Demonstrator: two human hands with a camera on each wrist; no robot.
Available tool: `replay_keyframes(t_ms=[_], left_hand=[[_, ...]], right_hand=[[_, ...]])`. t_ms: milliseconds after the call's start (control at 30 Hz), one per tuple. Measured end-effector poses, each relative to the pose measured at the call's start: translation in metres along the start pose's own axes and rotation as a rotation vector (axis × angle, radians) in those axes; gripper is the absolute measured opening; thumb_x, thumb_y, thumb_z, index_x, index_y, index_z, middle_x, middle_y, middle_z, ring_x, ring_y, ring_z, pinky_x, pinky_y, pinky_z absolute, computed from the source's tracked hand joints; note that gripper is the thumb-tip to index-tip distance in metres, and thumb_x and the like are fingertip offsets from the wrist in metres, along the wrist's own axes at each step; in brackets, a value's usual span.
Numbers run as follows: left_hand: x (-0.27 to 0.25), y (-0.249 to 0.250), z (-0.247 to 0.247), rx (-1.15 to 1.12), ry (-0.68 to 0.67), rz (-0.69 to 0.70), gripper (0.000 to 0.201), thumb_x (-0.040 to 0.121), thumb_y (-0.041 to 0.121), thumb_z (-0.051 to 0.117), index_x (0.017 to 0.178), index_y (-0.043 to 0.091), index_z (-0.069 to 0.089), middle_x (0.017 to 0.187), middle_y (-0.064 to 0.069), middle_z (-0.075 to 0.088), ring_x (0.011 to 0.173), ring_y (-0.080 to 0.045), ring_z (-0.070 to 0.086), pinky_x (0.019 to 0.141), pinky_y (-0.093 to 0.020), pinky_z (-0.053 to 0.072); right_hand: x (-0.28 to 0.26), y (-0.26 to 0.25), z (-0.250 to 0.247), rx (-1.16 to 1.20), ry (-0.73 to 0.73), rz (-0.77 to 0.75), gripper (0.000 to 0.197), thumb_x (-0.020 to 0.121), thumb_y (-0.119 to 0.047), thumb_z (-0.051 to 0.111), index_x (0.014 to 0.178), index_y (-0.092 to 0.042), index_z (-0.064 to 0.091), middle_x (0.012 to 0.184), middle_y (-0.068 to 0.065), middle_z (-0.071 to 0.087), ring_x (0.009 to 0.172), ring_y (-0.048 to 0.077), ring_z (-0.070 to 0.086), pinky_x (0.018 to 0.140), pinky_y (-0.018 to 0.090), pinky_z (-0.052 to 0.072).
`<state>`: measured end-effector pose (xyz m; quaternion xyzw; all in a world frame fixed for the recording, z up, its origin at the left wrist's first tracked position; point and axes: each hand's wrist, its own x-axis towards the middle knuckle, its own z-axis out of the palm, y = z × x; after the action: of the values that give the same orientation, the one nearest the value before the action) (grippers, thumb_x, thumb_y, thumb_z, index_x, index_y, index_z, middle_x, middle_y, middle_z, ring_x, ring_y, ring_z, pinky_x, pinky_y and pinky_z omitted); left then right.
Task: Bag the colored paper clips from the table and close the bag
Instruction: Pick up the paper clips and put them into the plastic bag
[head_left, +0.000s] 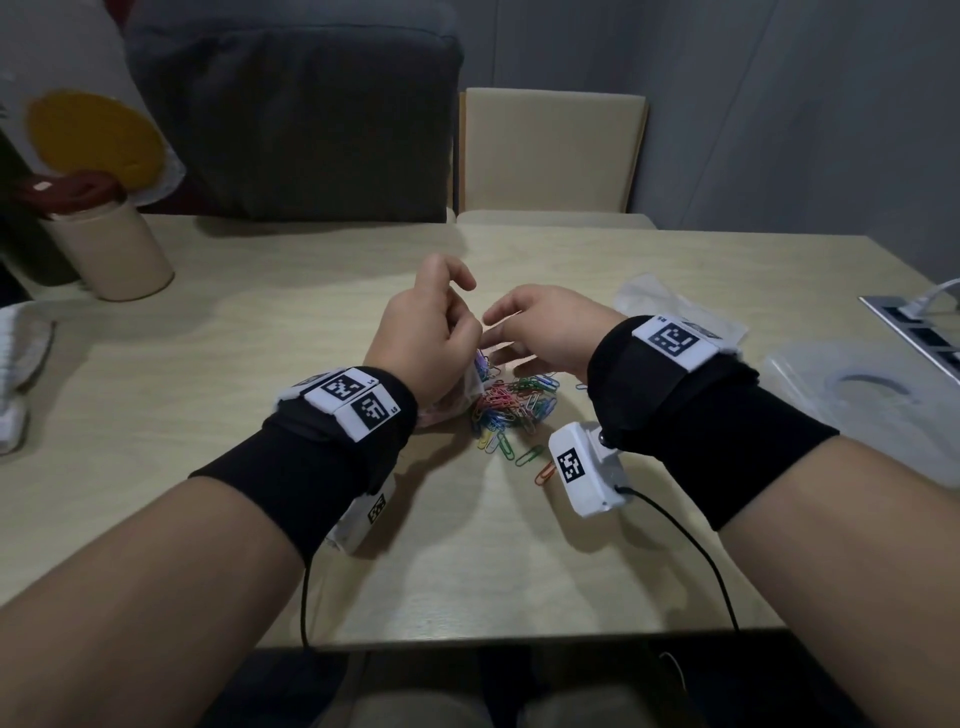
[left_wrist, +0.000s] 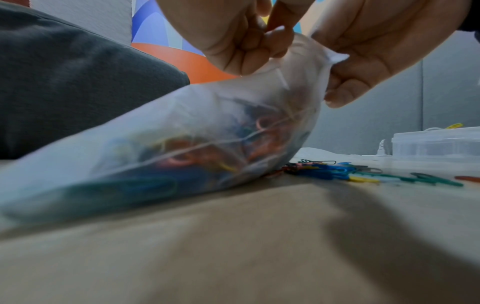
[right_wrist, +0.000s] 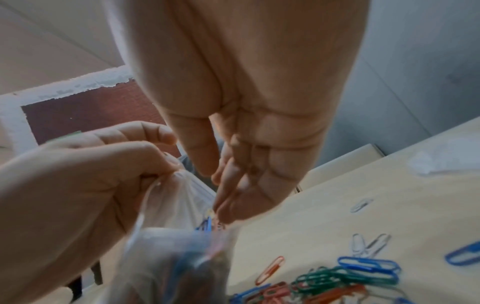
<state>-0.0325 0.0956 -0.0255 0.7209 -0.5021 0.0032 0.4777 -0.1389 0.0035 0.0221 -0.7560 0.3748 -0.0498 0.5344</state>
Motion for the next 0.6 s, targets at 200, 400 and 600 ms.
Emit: replay_keyframes(t_ms=[200, 400, 600], left_hand=[[0.0, 0.001, 0.0, 0.007, 0.022, -0.003, 0.029, 0.08, 0.003, 0.049, 0.099, 0.024, 0.042, 0.064, 0.0, 0.058, 0.059, -0.007, 0.052, 0.056, -0.017, 0.036], [0.001, 0.003, -0.003, 0.041, 0.074, -0.012, 0.025, 0.081, 0.003, 0.049, 0.103, 0.015, 0.046, 0.066, -0.003, 0.059, 0.063, -0.018, 0.054, 0.06, -0.029, 0.038], [0.001, 0.001, -0.001, 0.054, 0.063, -0.019, 0.025, 0.08, 0.003, 0.049, 0.103, 0.014, 0.048, 0.062, 0.005, 0.054, 0.061, -0.012, 0.052, 0.058, -0.027, 0.036]], right_hand=[[-0.004, 0.019, -0.002, -0.846, 0.048, 0.092, 0.035, 0.099, -0.024, 0.043, 0.12, -0.002, 0.06, 0.123, 0.017, 0.062, 0.113, 0.033, 0.061, 0.084, 0.034, 0.047], [0.004, 0.039, 0.019, -1.007, -0.041, 0.085, 0.087, 0.065, -0.075, 0.064, 0.131, -0.023, 0.043, 0.127, 0.011, 0.039, 0.109, 0.035, 0.055, 0.092, 0.041, 0.046], [0.011, 0.039, 0.018, -1.126, -0.045, -0.065, 0.05, 0.088, -0.039, 0.064, 0.129, -0.015, 0.051, 0.125, 0.014, 0.048, 0.107, 0.032, 0.058, 0.079, 0.031, 0.042]])
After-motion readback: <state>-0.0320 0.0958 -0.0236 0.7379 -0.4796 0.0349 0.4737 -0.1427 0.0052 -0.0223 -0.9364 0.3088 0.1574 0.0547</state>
